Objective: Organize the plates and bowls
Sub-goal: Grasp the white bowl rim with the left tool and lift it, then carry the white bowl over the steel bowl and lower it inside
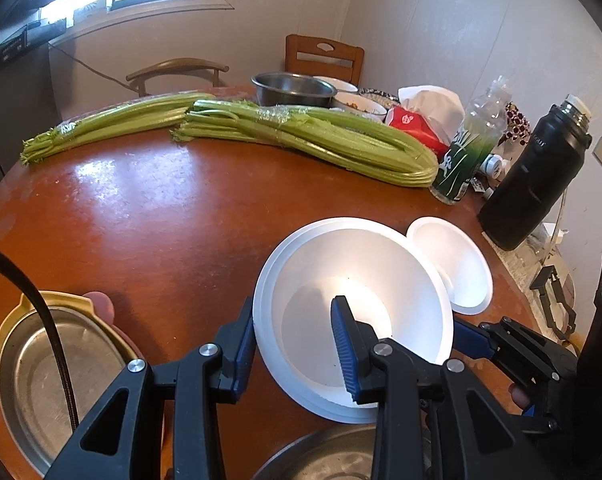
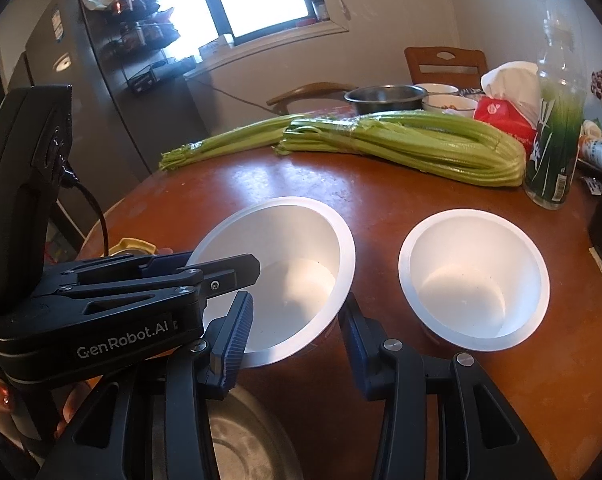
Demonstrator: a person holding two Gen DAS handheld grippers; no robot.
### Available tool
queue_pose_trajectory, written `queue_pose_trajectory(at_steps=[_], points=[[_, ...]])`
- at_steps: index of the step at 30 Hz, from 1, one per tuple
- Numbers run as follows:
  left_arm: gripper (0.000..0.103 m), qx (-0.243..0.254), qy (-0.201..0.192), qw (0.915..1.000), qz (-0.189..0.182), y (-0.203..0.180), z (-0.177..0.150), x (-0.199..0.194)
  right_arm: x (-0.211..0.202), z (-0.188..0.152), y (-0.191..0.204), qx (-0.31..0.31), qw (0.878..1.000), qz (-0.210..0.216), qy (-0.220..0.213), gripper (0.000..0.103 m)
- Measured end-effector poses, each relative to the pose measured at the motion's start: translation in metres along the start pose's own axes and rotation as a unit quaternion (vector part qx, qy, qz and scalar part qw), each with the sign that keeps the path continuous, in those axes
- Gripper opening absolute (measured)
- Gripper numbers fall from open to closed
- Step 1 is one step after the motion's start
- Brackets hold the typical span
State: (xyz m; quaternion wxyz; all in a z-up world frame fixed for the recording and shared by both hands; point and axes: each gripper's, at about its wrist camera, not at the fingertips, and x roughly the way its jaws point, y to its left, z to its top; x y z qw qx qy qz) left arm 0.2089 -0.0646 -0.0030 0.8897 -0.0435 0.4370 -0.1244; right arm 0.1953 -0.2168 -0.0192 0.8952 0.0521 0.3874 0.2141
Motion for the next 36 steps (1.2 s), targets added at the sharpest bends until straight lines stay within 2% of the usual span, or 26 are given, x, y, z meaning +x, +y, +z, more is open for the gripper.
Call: queue_pose_trajectory(at_steps=[27,36], points=[[0.036,0.008,-0.058,0.9981,0.017,-0.015,-0.030,-0.087,-0.074,-0.016,0.043,-0.039,0.998,0.006,-0.047,0.047],[0.036,0.011,-0.069,0.9974,0.020,-0.019,-0.040,-0.105,-0.090,-0.024,0.054,-0.045,0.997,0.011,-0.056,0.047]])
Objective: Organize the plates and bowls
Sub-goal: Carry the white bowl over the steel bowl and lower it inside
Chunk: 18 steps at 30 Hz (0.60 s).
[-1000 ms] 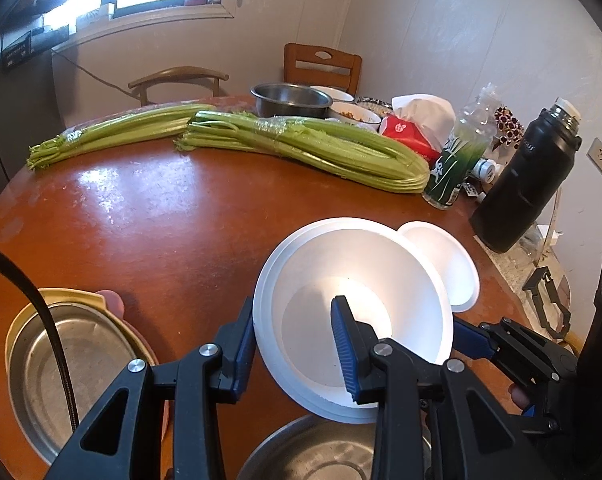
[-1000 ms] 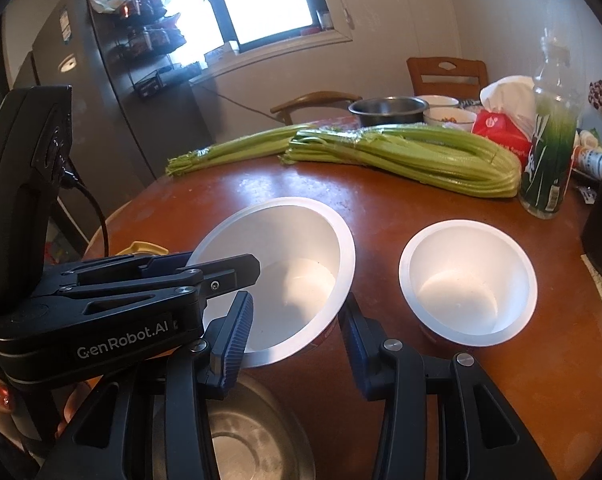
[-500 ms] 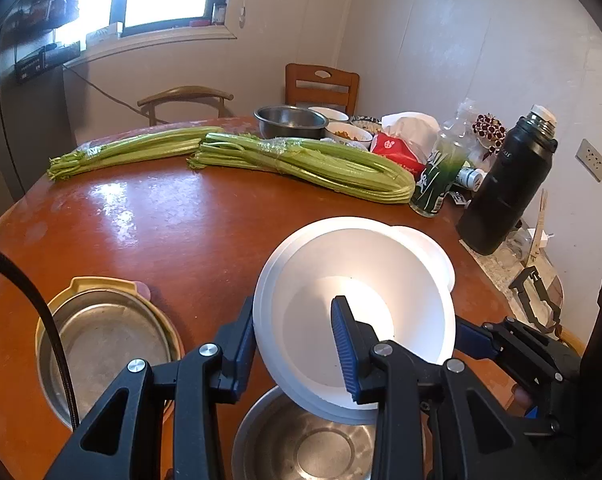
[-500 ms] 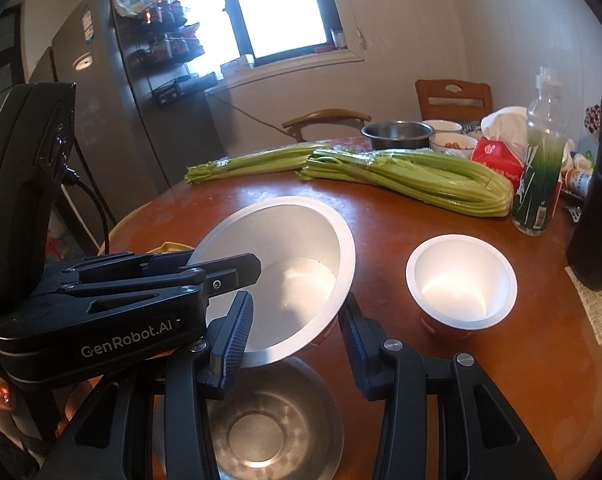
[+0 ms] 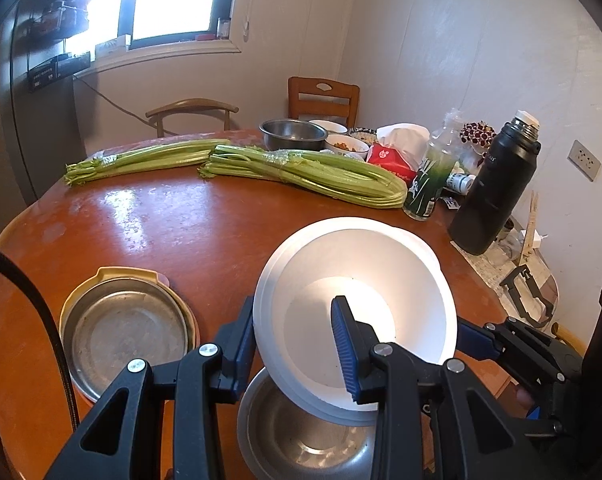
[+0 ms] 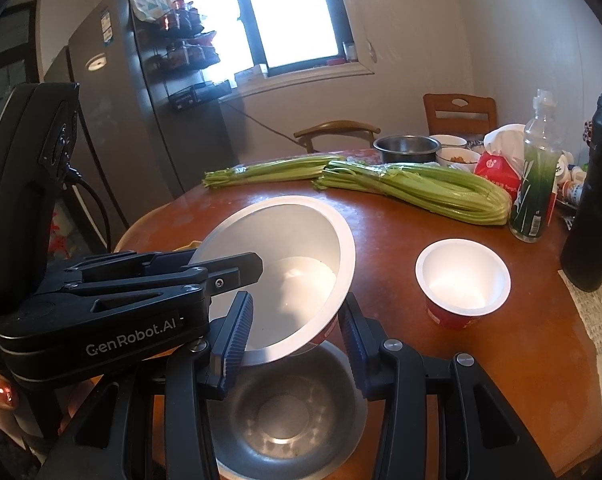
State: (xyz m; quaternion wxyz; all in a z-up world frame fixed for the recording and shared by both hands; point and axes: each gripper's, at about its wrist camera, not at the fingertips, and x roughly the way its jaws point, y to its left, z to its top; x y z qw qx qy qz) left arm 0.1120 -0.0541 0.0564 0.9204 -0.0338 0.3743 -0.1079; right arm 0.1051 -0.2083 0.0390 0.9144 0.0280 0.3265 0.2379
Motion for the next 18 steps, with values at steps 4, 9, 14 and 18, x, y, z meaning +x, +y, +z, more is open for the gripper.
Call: queue_pose_trajectory(at_steps=[4,9,14,18], points=[[0.036,0.000,-0.001,1.0000,0.000,0.000,-0.004,-0.005,-0.005,-0.003,0.003,-0.001,1.000,0.001,-0.001,0.047],[0.036,-0.002,0.000,1.0000,-0.001,-0.001,-0.007,-0.008,-0.006,-0.005,0.005,-0.006,1.000,0.000,-0.001,0.047],[0.036,-0.003,0.006,1.0000,-0.001,0.000,-0.013,-0.008,-0.008,-0.011,0.006,-0.007,1.000,0.003,0.003,0.047],[0.036,-0.002,0.015,0.9999,-0.001,0.001,-0.020,-0.005,-0.008,-0.017,0.007,-0.007,1.000,0.004,0.010,0.047]])
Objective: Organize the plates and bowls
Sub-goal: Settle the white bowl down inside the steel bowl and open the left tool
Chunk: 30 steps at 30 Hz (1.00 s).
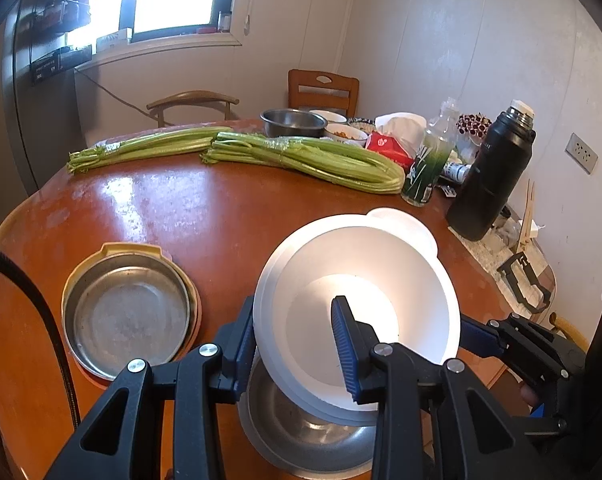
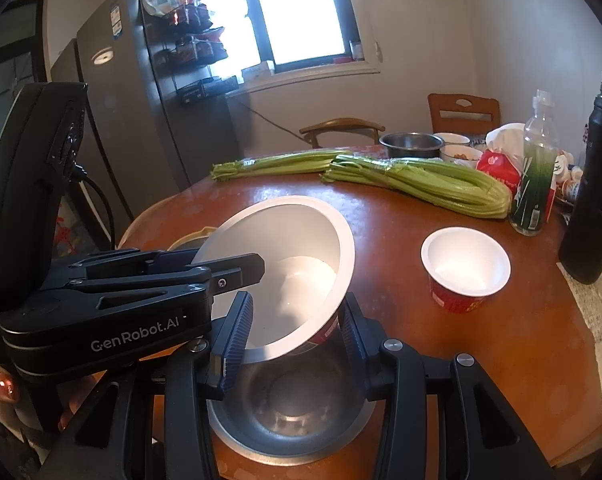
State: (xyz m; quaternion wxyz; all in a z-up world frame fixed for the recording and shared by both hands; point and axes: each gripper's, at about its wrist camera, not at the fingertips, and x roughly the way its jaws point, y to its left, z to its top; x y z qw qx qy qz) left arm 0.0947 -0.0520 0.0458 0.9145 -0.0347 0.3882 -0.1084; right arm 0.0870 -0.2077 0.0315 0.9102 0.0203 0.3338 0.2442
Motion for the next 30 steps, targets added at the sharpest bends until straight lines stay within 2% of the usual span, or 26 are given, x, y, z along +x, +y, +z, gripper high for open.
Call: queue_pose_trajectory(at_steps=[15,30], points=[[0.036,-0.002,0.064,0.9979,0.006,0.002,-0.036,0.033,0.020,-0.036,-0.005,0.006,0.998,0.009,0.056,0.047],[0.036,0.000,0.088,0.9961,0.013,0.004,-0.047,0.048,0.033,-0.050,-0.008,0.013,0.996,0.018,0.087,0.047]])
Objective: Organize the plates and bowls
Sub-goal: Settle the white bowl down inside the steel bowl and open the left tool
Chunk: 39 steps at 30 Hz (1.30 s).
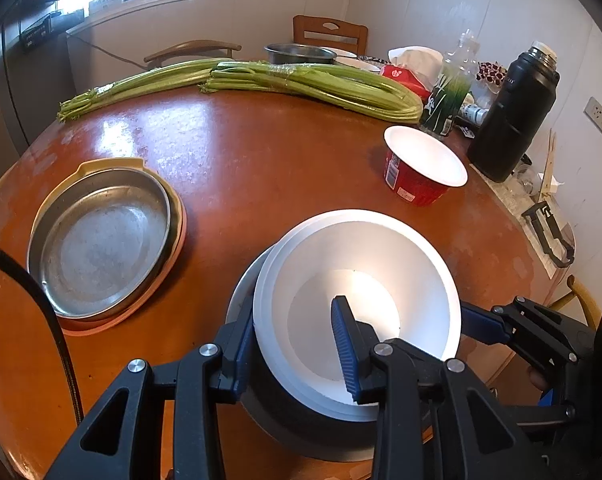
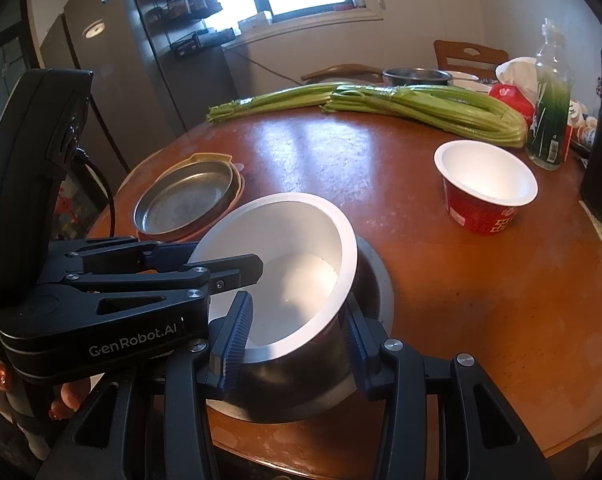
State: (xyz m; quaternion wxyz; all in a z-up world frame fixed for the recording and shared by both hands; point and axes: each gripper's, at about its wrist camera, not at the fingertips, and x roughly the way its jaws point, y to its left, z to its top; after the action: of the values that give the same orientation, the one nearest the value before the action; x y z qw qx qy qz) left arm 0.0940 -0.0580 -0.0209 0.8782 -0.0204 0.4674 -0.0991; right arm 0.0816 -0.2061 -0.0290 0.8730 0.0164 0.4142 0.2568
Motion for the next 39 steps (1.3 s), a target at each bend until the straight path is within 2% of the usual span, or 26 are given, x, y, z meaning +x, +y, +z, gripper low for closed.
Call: queue_pose_trajectory(at_steps=[13,23,39], points=[[0.036,0.000,0.009,1.0000,-0.002,0.001,-0.001,0.007,0.008,-0.001,-0.001,0.003,1.000,-0.004,0.009,0.047],[0.036,-0.005,-0.002,1.0000,-0.008,0.005,0.000,0.001,0.007,-0.001,-0.002,0.001,1.000,-0.012,0.006,0.047],[0.037,-0.001,-0.023,0.9996,0.015,0.004,0.001,-0.011,0.004,-0.001,-0.002,0.003,1.000,-0.009,0.002,0.047]])
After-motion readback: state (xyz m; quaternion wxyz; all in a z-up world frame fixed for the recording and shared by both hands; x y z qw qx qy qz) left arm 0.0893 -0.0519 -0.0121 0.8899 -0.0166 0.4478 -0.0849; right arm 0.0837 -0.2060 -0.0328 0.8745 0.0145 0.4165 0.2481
